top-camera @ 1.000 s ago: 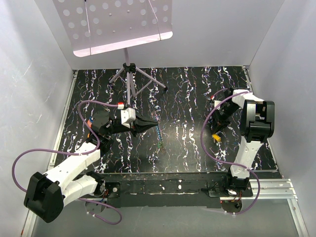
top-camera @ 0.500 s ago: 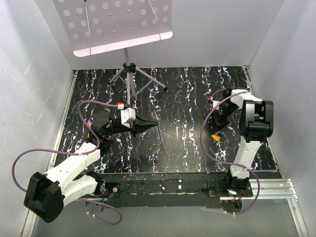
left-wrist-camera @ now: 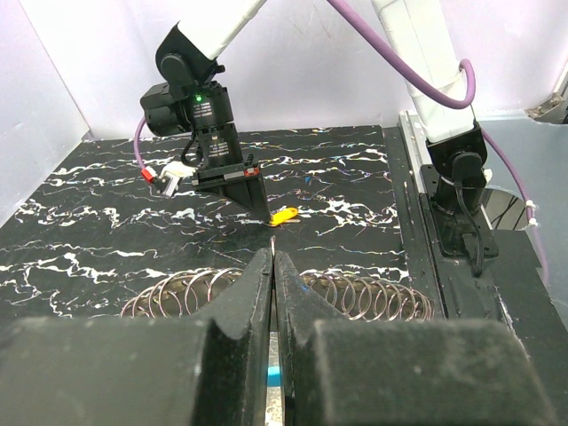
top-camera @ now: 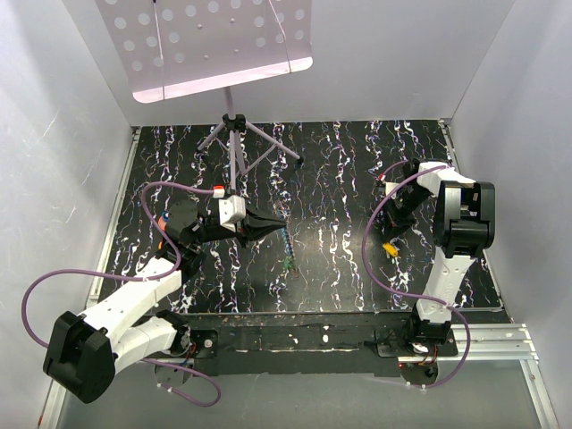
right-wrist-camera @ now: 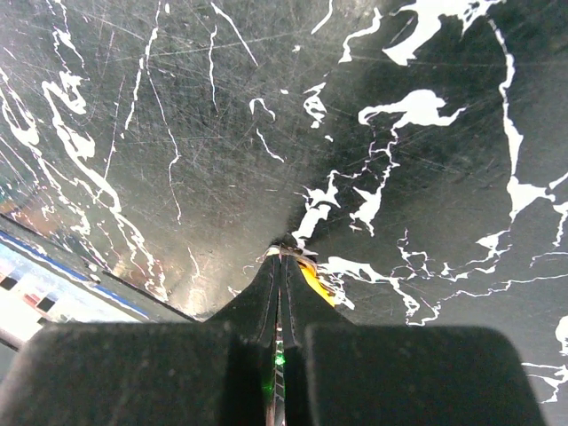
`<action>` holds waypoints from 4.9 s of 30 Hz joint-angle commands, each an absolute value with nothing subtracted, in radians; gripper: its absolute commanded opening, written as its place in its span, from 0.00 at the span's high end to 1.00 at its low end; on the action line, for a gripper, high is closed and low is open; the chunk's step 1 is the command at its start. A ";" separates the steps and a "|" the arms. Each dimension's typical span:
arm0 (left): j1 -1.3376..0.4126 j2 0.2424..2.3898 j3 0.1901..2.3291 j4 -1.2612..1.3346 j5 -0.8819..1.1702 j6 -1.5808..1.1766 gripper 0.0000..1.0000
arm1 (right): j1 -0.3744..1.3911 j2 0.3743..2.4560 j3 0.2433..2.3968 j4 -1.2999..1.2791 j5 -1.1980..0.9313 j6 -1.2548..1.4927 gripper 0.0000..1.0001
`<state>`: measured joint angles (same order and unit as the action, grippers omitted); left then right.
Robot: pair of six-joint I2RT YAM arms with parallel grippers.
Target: Put the keys on the keyring
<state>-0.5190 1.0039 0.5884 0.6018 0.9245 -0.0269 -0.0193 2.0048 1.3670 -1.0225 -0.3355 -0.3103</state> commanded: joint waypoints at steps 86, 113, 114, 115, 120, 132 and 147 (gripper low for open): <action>-0.799 0.994 0.609 0.618 0.833 0.480 1.00 | 0.739 0.710 0.845 -0.247 -0.664 -0.792 0.99; -0.804 1.051 0.514 1.095 0.727 0.124 1.00 | 0.710 0.698 0.850 -0.127 -0.695 -0.531 0.99; -0.804 1.055 0.515 1.110 0.730 0.108 1.00 | 0.709 0.698 0.851 -0.127 -0.693 -0.520 0.99; -0.801 1.063 0.515 1.127 0.732 0.089 1.00 | 0.707 0.696 0.851 -0.124 -0.699 -0.515 0.99; -0.795 1.080 0.514 1.184 0.750 0.045 1.00 | 0.704 0.696 0.839 -0.077 -0.707 -0.479 0.99; -0.795 1.095 0.515 1.190 0.781 0.043 1.00 | 0.704 0.709 0.845 -0.020 -0.733 -0.440 0.99; -0.793 1.101 0.515 1.181 0.782 0.046 1.00 | 0.704 0.709 0.847 -0.009 -0.765 -0.431 0.99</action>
